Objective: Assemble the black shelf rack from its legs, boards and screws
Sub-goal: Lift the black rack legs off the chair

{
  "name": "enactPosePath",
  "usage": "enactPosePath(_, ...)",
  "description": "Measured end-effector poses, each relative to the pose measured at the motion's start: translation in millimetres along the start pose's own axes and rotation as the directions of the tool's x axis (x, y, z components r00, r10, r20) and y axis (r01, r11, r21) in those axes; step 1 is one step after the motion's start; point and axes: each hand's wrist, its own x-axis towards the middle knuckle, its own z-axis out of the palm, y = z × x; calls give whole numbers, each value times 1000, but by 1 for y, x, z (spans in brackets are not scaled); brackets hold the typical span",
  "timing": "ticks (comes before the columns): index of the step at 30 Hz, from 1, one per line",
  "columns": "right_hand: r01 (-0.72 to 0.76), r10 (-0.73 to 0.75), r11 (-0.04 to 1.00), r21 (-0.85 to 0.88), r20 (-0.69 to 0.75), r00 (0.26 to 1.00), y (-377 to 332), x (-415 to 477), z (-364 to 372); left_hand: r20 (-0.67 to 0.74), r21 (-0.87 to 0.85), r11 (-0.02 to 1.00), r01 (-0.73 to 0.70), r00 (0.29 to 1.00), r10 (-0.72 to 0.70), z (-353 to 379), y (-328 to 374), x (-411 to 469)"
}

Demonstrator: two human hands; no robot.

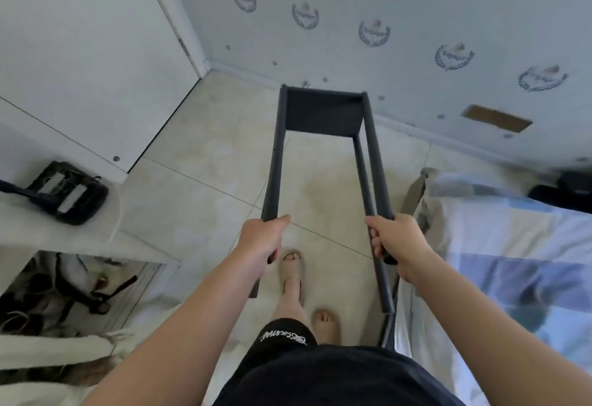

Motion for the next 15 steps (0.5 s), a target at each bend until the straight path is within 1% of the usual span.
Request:
enactPosePath(5, -221, 218, 973, -64, -50, 975, -11, 82, 32, 75, 151, 963, 222, 969, -235, -4, 28, 90)
enactPosePath(9, -380, 367, 916, -130, -109, 924, -22, 148, 53, 124, 125, 908, 400, 902, -415, -2, 66, 165)
enactPosePath(12, -423, 406, 867, -263, -120, 906, -21, 195, 66, 120, 195, 865, 463, 864, -490, 5, 78, 214)
enactPosePath(15, -424, 416, 810, -405, -112, 902, -13, 233, 75, 93, 309, 836, 455, 860, -502, 17, 76, 253)
